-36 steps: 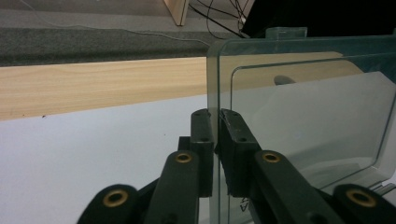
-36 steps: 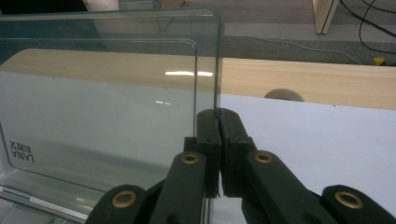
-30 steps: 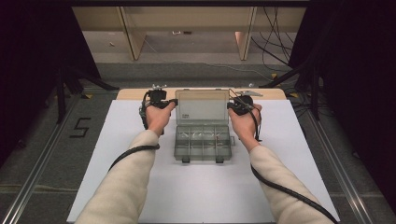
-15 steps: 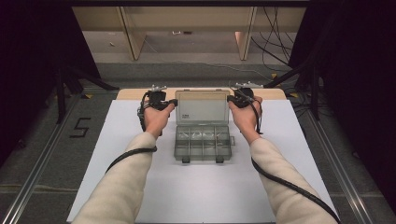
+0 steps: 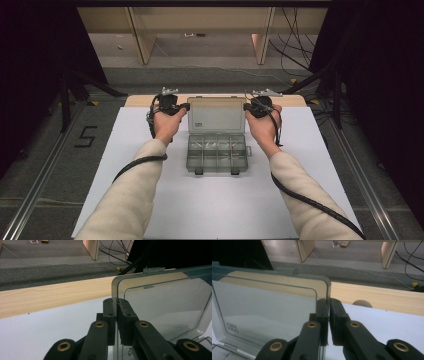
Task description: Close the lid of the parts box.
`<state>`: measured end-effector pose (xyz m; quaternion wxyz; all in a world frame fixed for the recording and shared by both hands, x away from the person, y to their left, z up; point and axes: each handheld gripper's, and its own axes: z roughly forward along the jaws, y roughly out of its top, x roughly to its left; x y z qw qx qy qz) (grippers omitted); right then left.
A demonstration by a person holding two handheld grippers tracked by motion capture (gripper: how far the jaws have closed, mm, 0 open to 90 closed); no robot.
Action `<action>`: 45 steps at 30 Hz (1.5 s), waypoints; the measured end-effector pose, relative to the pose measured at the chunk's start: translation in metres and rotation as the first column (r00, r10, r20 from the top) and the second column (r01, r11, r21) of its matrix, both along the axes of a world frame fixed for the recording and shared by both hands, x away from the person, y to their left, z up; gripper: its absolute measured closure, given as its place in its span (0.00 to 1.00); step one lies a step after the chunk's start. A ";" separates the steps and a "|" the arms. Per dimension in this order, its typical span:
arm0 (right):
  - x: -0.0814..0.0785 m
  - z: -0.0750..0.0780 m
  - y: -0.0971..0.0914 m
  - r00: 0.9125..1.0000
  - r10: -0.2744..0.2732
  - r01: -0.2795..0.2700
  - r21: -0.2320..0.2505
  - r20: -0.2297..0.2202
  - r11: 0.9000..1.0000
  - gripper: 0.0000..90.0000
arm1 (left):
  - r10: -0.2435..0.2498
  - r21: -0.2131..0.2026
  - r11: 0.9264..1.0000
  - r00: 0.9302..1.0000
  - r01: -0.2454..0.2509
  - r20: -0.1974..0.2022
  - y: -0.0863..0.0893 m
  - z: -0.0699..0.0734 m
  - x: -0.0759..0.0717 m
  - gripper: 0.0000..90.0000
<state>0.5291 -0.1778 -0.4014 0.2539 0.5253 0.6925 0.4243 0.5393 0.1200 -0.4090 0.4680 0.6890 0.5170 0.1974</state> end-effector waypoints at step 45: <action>-0.035 0.001 -0.006 0.997 0.042 -0.041 -0.023 0.070 0.999 0.96 | -0.054 0.046 0.998 0.992 0.049 0.115 0.003 0.002 -0.037 0.96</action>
